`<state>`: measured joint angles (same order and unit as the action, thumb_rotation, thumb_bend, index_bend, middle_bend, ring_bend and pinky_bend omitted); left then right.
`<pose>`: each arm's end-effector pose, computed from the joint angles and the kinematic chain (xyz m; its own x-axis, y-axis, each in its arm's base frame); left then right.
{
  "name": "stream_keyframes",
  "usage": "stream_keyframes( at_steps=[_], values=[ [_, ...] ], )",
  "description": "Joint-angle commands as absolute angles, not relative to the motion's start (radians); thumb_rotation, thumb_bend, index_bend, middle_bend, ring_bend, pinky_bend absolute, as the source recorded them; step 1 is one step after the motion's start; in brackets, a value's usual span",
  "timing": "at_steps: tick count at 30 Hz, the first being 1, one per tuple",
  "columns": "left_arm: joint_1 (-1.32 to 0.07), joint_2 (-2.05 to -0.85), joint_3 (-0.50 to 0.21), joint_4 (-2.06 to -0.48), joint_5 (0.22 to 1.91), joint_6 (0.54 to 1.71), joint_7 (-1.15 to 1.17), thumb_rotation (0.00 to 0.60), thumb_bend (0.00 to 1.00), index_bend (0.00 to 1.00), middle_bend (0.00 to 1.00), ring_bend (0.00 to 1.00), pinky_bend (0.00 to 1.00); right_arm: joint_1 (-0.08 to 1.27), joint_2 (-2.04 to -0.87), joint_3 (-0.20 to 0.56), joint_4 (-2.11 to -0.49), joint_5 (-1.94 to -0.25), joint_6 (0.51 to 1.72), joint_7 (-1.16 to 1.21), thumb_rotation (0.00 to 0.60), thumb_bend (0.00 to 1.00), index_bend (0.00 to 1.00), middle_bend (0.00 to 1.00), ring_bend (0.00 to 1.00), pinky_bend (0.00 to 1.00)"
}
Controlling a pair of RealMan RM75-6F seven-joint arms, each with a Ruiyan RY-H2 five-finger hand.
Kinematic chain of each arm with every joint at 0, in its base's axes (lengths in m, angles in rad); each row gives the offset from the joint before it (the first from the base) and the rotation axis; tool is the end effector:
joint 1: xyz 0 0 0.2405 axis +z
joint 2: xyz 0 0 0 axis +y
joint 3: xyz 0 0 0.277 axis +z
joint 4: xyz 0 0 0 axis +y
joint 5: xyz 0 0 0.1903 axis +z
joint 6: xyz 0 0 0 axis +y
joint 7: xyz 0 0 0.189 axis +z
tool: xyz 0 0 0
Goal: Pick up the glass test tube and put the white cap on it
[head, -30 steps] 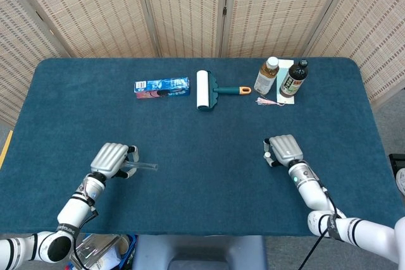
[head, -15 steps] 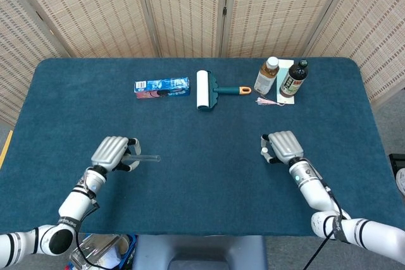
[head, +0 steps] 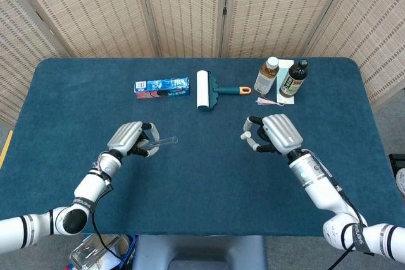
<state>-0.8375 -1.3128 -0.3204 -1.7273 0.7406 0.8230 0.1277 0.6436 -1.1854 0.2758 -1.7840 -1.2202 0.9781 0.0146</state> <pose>-0.1177 0.4190 0.0491 0.0330 0.4342 0.9002 0.9878 -0.1516 0.0369 -0.1387 -0.3835 0.1100 0.1601 -0.2437 0.9565 -0.9343 -0.3501 0.0673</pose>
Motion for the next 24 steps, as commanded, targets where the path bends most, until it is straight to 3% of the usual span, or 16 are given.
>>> stream_keyframes(
  at_steps=[1,24],
  values=[
    [-0.875,-1.335,-0.351,-1.712,0.682,0.785,0.085,0.6,0.46,0.67,1.0,1.0,1.0,0.641,-1.178,0.3,-1.816,-1.261,1.013,0.065,0.6,0.58,0.66,1.0,1.0,1.0],
    [-0.943,-1.418,-0.372,-1.706,0.605,0.808,0.008,0.6,0.46,0.67,1.0,1.0,1.0,0.709,-1.279,0.314,-1.809,-1.277,1.046,0.033,0.6,0.58,0.67,1.0,1.0,1.0]
  ],
)
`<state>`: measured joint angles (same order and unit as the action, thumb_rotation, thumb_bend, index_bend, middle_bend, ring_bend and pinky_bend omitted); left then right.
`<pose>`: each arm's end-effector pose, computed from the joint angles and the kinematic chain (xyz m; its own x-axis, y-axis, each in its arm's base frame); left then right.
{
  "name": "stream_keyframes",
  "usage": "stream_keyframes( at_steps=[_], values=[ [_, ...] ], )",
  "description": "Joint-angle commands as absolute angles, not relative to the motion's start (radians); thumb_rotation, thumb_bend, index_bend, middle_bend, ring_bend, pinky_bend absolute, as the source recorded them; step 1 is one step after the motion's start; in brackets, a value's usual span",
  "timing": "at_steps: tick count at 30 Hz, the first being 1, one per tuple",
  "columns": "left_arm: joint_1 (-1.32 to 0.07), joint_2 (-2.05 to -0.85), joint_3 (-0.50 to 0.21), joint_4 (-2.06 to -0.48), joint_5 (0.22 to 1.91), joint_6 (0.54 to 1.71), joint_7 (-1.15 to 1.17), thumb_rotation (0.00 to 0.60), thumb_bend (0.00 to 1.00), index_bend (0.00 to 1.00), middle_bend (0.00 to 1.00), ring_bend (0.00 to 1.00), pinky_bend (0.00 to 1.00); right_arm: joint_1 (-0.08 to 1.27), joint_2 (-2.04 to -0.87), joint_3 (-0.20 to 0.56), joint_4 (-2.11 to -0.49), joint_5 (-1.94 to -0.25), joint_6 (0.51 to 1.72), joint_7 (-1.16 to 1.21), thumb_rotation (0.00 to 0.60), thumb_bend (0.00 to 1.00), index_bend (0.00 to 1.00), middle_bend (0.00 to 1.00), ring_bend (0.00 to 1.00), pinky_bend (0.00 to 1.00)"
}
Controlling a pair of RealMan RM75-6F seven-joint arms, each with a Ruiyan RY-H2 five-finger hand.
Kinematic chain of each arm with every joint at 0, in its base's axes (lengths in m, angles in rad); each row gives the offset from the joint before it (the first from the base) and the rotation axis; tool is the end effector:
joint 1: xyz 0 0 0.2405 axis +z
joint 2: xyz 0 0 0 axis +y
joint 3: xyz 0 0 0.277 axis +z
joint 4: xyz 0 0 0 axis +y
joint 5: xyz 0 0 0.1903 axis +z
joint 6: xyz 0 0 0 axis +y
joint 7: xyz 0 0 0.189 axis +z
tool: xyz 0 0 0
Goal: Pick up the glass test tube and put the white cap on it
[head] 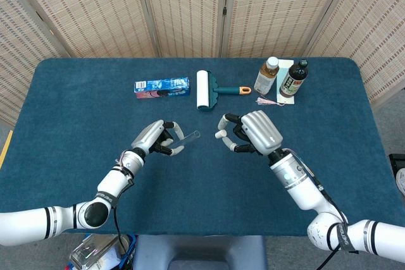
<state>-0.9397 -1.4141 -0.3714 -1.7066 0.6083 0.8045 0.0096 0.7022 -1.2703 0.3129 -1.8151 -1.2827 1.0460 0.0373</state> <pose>-0.0703 0.4243 0.0151 -0.1968 0.5154 0.8340 0.9607 -0.0685 0.2690 -0.0820 -0.3808 0.1000 0.0555 -0.2171 0.9746 -0.8792 -0.4732 -0.0553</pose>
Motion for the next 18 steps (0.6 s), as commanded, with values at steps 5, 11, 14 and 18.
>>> stream_keyframes(
  at_steps=[5,11,14,18],
  values=[
    [-0.954,-1.424,-0.371,-1.706,0.597,0.816,0.01,0.6,0.46,0.67,1.0,1.0,1.0,0.727,-1.305,0.318,-1.792,-1.269,1.042,0.025,0.6,0.58,0.67,1.0,1.0,1.0],
    [-0.963,-1.423,-0.369,-1.715,0.589,0.825,0.015,0.6,0.46,0.67,1.0,1.0,1.0,0.747,-1.33,0.32,-1.771,-1.256,1.043,-0.005,0.6,0.58,0.67,1.0,1.0,1.0],
    [-0.966,-1.423,-0.368,-1.716,0.583,0.827,0.016,0.6,0.46,0.67,1.0,1.0,1.0,0.752,-1.335,0.321,-1.766,-1.251,1.041,-0.007,0.6,0.58,0.67,1.0,1.0,1.0],
    [-0.973,-1.425,-0.365,-1.716,0.578,0.824,0.017,0.6,0.46,0.67,1.0,1.0,1.0,0.757,-1.337,0.321,-1.765,-1.246,1.039,-0.01,0.6,0.58,0.67,1.0,1.0,1.0]
  ],
)
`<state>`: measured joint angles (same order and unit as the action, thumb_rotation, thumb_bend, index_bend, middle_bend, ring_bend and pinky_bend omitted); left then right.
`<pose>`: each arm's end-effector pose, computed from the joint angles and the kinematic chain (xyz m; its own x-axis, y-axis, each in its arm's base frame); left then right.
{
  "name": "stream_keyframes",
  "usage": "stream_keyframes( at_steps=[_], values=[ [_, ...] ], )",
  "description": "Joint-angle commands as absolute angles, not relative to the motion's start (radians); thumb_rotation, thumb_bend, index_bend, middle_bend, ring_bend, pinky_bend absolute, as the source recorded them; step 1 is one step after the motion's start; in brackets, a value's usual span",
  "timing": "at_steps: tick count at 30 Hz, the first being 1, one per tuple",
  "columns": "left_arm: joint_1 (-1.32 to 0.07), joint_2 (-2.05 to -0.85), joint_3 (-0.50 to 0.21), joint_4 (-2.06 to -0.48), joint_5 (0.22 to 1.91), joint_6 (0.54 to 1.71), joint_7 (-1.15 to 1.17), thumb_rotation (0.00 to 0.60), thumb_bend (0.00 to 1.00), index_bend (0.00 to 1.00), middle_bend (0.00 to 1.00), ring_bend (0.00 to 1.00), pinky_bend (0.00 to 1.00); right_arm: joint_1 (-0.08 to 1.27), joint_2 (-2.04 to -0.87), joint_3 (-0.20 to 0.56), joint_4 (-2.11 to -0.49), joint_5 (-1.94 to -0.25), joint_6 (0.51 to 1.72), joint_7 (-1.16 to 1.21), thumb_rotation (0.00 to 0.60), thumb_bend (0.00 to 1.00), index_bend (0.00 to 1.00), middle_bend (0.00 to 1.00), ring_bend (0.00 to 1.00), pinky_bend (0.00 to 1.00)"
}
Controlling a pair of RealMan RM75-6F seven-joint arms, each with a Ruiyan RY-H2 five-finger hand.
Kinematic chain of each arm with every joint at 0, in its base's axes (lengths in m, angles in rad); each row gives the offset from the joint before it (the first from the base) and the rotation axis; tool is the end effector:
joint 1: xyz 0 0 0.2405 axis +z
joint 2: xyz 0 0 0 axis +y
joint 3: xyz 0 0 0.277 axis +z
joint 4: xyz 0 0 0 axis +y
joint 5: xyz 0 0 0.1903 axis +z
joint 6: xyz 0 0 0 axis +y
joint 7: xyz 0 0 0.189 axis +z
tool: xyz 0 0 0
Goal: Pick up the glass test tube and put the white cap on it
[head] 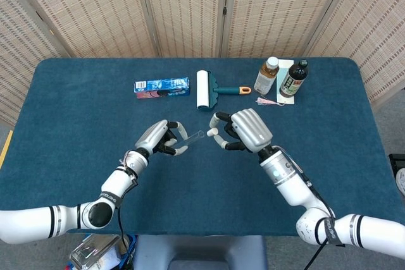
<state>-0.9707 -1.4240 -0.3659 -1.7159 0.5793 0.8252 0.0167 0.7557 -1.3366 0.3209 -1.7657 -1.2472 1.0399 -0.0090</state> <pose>-0.0600 0.4237 0.0113 -0.2007 0.5211 0.8296 0.9585 -0.0707 0.2763 -0.0678 -0.3913 0.0829 0.0701 -0.2097 0.9753 -0.8715 -0.4886 -0.0424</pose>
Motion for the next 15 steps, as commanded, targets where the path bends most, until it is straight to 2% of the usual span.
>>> stream_keyframes(
  at_steps=[1,15],
  values=[
    [-0.975,-1.426,-0.365,-1.715,0.577,0.824,0.018,0.6,0.46,0.67,1.0,1.0,1.0,0.759,-1.338,0.321,-1.766,-1.245,1.039,-0.012,0.6,0.58,0.67,1.0,1.0,1.0],
    [-0.997,-1.433,-0.364,-1.713,0.565,0.823,0.022,0.6,0.45,0.67,1.0,1.0,1.0,0.772,-1.34,0.315,-1.767,-1.231,1.031,-0.027,0.6,0.58,0.67,1.0,1.0,1.0]
  ],
)
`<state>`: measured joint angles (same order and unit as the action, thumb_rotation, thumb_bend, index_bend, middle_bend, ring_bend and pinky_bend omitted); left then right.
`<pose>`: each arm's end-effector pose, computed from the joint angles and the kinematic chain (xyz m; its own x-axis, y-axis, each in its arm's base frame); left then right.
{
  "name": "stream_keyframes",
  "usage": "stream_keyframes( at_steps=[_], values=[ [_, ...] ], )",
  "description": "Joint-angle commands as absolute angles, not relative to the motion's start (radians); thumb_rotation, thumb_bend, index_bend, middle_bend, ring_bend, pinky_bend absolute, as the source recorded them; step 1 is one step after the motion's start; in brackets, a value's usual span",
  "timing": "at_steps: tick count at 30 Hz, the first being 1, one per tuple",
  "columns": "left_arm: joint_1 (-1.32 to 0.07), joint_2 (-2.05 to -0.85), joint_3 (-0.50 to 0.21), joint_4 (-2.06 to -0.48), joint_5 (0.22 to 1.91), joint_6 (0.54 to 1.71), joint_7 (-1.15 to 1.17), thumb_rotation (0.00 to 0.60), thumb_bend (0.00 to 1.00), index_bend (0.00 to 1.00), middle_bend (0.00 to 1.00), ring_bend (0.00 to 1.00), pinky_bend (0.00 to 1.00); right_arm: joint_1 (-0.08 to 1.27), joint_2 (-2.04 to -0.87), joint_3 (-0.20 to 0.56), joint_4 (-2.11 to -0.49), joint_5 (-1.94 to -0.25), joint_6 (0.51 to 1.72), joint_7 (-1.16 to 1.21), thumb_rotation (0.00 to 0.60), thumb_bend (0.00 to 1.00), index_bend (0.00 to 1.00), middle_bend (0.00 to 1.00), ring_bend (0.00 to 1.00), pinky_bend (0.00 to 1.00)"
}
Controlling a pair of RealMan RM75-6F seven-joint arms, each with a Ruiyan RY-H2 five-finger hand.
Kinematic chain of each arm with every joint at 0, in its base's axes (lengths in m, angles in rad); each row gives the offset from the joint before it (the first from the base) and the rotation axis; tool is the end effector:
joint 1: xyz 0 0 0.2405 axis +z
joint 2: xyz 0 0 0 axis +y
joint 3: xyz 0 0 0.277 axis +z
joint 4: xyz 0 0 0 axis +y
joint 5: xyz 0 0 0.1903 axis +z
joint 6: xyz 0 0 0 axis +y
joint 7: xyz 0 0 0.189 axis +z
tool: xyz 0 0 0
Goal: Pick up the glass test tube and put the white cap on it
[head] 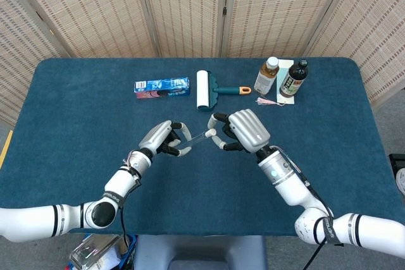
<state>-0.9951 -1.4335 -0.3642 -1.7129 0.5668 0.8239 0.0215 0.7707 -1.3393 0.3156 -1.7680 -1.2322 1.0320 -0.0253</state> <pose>-0.0511 0.4238 0.0070 -0.1938 0.5325 0.8240 0.9572 -0.0814 0.2777 -0.0644 -0.3917 0.0791 0.0848 -0.2182 0.9722 -0.8699 -0.4920 -0.0345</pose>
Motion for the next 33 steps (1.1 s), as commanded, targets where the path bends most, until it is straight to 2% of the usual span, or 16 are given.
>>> stream_keyframes(
  at_steps=[1,33],
  values=[
    [-0.998,-1.432,-0.363,-1.714,0.563,0.823,0.024,0.6,0.45,0.67,1.0,1.0,1.0,0.773,-1.342,0.315,-1.767,-1.23,1.031,-0.026,0.6,0.58,0.67,1.0,1.0,1.0],
    [-1.032,-1.426,-0.362,-1.725,0.529,0.822,0.031,0.6,0.45,0.67,1.0,1.0,1.0,0.796,-1.375,0.306,-1.738,-1.217,1.023,-0.028,0.6,0.58,0.68,1.0,1.0,1.0]
  ],
)
